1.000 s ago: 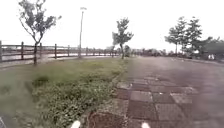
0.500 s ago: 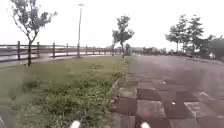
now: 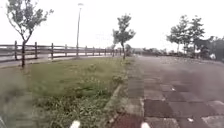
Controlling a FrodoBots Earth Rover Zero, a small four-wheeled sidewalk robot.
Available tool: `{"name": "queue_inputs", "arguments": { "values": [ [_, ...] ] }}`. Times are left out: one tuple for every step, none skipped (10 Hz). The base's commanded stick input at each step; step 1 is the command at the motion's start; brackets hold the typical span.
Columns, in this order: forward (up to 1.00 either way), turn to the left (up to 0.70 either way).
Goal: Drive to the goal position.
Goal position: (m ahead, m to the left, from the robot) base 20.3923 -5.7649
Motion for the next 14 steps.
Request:
{"name": "queue_inputs", "arguments": {
  "values": [
    [0.7,-0.35],
    [0.7,-0.35],
    [0.7,-0.35],
    [0.7,-0.35],
    [0.7,-0.35],
    [0.7,-0.35],
    [0.7,-0.35],
    [0.7,-0.35],
    [0.7,-0.35],
    [0.7,-0.35],
    [0.7,-0.35],
    [0.7,-0.35],
    [0.7,-0.14],
    [0.7,0.0]
  ]
}}
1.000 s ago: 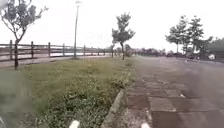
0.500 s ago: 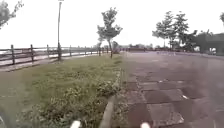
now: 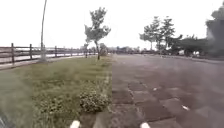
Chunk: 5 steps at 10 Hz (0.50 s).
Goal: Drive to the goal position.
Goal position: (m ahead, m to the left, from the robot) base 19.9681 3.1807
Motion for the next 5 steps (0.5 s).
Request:
{"name": "queue_inputs", "arguments": {
  "values": [
    [0.7,0.0],
    [0.7,0.0],
    [0.7,0.0],
    [0.7,0.0],
    [0.7,0.0]
  ]
}}
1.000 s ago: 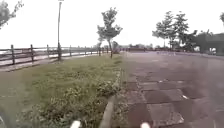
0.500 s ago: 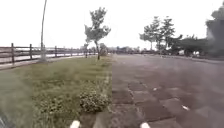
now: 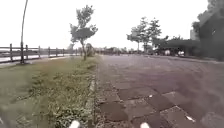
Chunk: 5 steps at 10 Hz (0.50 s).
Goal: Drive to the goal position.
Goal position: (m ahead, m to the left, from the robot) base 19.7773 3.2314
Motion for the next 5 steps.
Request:
{"name": "queue_inputs", "arguments": {
  "values": [
    [0.7,0.0],
    [0.7,0.0],
    [0.7,0.0],
    [0.7,0.0],
    [0.7,0.0]
  ]
}}
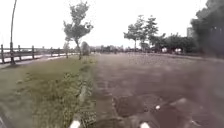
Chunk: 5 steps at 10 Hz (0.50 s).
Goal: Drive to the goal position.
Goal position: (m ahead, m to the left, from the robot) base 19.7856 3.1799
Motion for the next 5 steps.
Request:
{"name": "queue_inputs", "arguments": {
  "values": [
    [0.7,0.0],
    [0.7,0.0],
    [0.7,0.0],
    [0.7,0.0],
    [0.7,0.0]
  ]
}}
